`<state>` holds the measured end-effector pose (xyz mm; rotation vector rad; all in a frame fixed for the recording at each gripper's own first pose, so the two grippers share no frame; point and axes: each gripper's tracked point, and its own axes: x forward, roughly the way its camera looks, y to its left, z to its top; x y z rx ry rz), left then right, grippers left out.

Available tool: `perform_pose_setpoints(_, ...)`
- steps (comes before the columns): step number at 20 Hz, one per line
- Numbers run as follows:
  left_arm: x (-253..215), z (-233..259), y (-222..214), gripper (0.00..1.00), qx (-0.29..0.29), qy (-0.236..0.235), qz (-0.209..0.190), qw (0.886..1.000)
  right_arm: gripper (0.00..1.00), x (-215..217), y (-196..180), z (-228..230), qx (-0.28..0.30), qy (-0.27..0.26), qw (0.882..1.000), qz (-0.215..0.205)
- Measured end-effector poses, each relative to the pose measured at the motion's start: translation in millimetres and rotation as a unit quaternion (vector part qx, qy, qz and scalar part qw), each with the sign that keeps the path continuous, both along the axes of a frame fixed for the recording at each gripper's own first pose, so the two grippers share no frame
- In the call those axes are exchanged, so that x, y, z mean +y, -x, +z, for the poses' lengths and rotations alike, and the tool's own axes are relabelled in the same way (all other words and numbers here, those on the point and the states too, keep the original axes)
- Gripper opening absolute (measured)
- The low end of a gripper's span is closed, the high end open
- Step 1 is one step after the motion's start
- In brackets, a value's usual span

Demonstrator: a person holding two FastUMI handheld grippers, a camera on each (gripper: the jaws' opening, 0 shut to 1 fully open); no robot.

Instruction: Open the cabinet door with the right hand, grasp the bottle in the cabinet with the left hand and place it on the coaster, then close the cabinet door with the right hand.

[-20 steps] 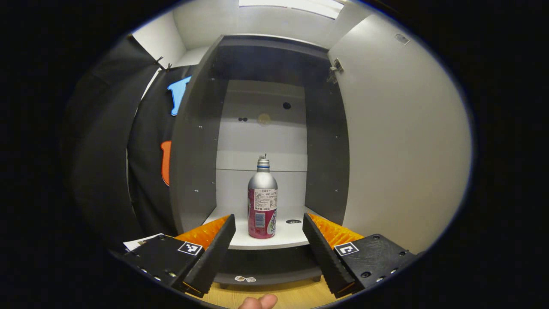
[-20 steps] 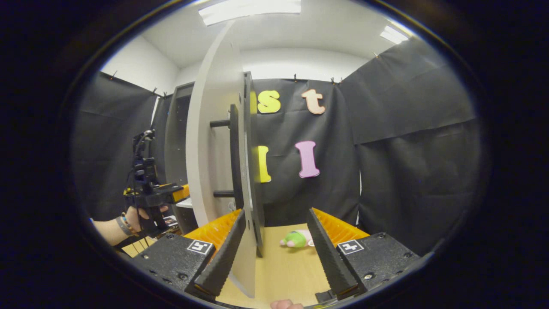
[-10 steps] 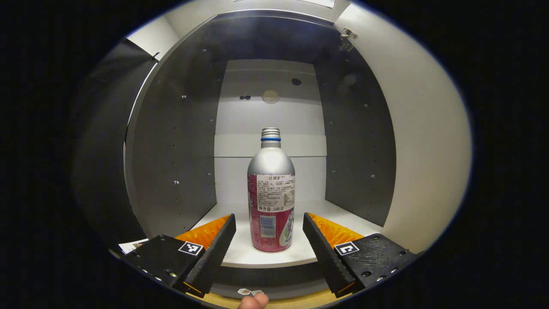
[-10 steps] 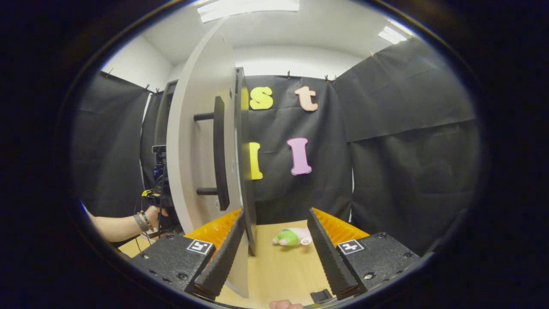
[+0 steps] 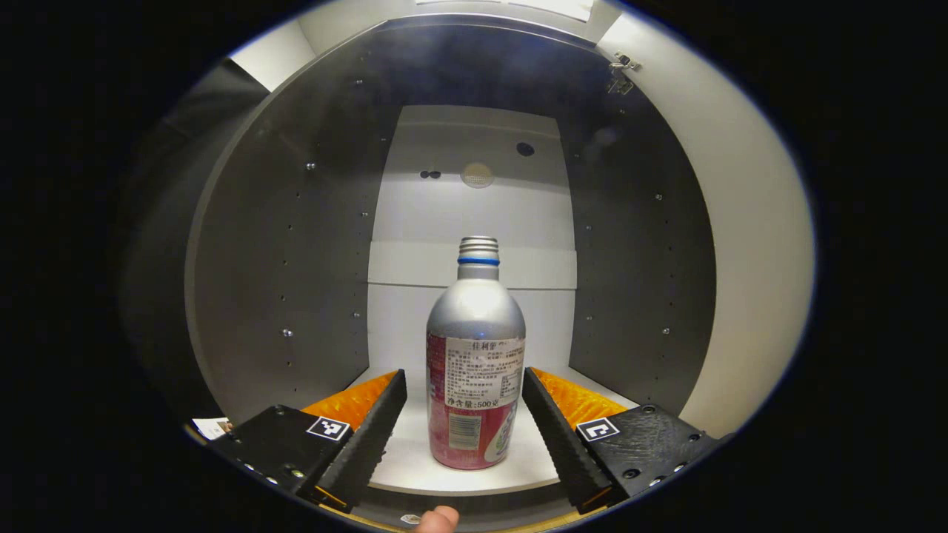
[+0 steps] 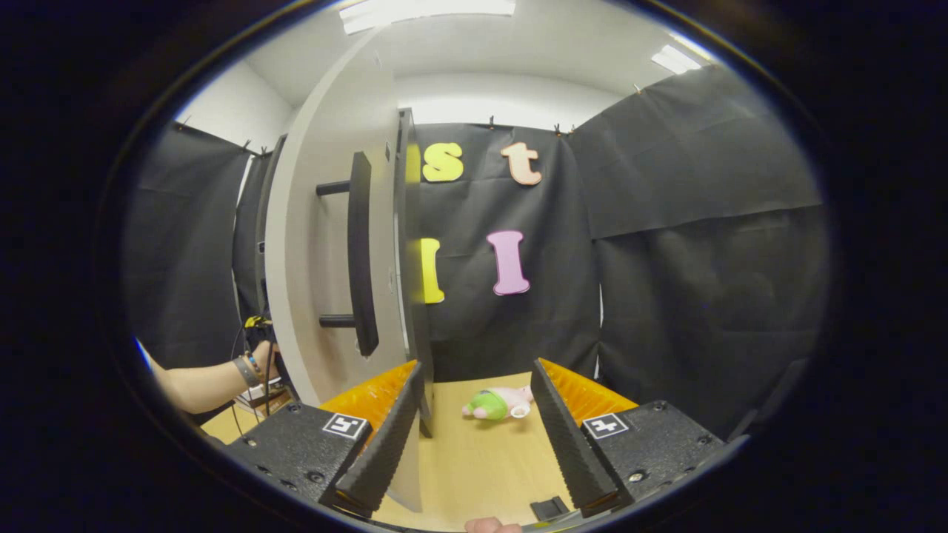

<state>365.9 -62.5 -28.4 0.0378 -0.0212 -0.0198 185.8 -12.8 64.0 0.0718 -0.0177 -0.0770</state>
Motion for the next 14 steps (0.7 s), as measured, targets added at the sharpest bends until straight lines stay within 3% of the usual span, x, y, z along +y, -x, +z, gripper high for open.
perform_pose_setpoints(7, 1, -1, -5, 0.95, 0.002, -0.005, 0.001, 1.000, 0.91, -5, -6, -1, 0.000, -0.006, 1.000, -0.004)
perform_pose_setpoints(9, 2, -1, -6, 0.78, 0.003, -0.004, -0.003, 1.000, 0.91, -5, -6, -1, 0.000, -0.006, 1.000, -0.002)
perform_pose_setpoints(13, 0, 4, 1, 0.77, -0.001, 0.002, -0.015, 1.000, 0.91, -2, -10, -1, -0.001, -0.007, 1.000, 0.004)
perform_pose_setpoints(14, -1, 7, 6, 0.87, -0.003, 0.004, -0.016, 1.000, 0.91, 0, -10, -1, -0.002, -0.007, 1.000, 0.005)
